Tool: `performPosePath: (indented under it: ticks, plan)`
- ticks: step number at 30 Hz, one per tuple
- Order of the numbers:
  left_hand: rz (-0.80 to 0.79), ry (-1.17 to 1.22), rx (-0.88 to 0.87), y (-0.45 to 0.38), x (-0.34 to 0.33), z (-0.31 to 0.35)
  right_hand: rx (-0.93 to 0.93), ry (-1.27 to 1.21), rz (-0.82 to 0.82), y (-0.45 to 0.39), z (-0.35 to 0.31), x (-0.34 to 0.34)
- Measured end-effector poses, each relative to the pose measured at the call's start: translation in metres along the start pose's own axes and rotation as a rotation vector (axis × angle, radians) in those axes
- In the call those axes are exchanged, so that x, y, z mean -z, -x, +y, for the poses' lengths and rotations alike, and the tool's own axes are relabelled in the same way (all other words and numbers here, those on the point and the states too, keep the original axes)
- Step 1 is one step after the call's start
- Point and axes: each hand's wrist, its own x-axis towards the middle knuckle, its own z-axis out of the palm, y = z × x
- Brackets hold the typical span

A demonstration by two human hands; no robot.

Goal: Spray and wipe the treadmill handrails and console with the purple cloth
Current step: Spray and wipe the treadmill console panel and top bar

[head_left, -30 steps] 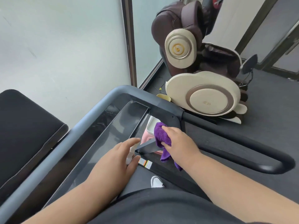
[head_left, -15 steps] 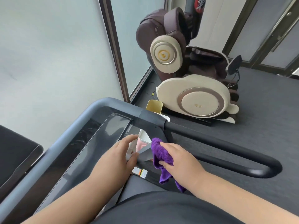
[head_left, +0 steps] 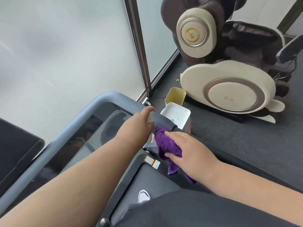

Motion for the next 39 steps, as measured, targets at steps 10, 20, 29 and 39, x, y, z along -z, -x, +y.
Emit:
performPosePath:
  ticks: [10,20,29,39]
  plan:
    - [-0.031,0.011,-0.125,-0.022,0.001,-0.039,-0.121,0.002,-0.006,-0.015,-0.013,-0.015]
    - [-0.045,-0.123,-0.252,-0.069,0.027,-0.102,-0.179,0.029,0.056,-0.051,-0.061,-0.038]
    - [-0.064,-0.024,-0.193,-0.088,0.042,-0.133,-0.268,-0.071,0.376,-0.067,-0.08,-0.039]
    - [0.023,0.255,-0.116,0.007,0.049,-0.147,-0.256,0.561,0.083,-0.14,-0.062,-0.04]
